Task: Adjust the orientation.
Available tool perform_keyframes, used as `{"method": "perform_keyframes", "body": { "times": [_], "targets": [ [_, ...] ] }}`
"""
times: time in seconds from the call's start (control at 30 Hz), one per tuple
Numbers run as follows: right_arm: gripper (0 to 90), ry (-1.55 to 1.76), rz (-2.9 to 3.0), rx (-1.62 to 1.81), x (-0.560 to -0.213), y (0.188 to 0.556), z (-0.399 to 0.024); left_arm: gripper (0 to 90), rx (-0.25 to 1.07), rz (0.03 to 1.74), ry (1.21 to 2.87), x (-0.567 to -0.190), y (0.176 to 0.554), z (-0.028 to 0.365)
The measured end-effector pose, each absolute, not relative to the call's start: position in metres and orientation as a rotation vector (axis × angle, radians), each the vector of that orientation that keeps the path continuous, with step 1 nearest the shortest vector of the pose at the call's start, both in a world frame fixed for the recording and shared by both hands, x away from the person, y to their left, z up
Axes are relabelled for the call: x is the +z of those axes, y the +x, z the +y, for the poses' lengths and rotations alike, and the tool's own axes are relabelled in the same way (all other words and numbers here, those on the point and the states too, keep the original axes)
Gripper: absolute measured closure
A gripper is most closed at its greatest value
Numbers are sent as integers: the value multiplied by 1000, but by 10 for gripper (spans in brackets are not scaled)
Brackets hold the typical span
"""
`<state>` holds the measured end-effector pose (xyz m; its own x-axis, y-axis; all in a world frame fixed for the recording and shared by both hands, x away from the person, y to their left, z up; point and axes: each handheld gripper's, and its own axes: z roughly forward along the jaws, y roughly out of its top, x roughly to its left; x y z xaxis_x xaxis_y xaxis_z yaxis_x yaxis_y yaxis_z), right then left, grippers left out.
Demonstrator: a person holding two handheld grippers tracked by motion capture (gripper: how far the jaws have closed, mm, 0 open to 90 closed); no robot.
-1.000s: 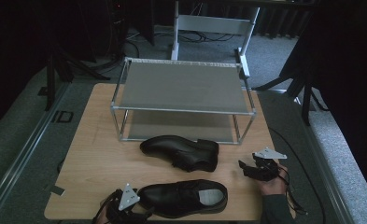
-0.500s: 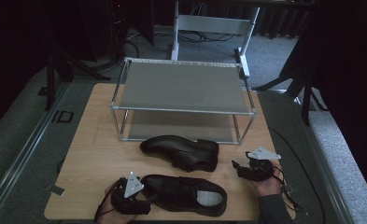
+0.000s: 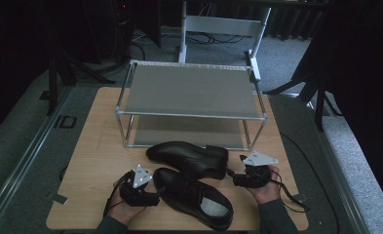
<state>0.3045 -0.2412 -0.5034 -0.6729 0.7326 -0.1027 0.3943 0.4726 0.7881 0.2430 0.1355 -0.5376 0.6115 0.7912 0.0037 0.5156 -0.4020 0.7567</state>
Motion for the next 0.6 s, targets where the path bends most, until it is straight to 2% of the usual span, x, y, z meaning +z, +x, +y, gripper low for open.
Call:
{"method": "perform_keyframes", "body": {
  "times": [0.23, 0.4, 0.6],
  "targets": [
    [197, 837, 2342, 1008, -503, 308, -215, 156, 466, 1028, 2081, -539, 244, 136],
    [125, 811, 2363, 989, -504, 315, -207, 156, 458, 1031, 2073, -539, 246, 136],
    [123, 784, 2382, 942, -505, 317, -201, 156, 449, 1030, 2070, -539, 247, 137]
  ]
}}
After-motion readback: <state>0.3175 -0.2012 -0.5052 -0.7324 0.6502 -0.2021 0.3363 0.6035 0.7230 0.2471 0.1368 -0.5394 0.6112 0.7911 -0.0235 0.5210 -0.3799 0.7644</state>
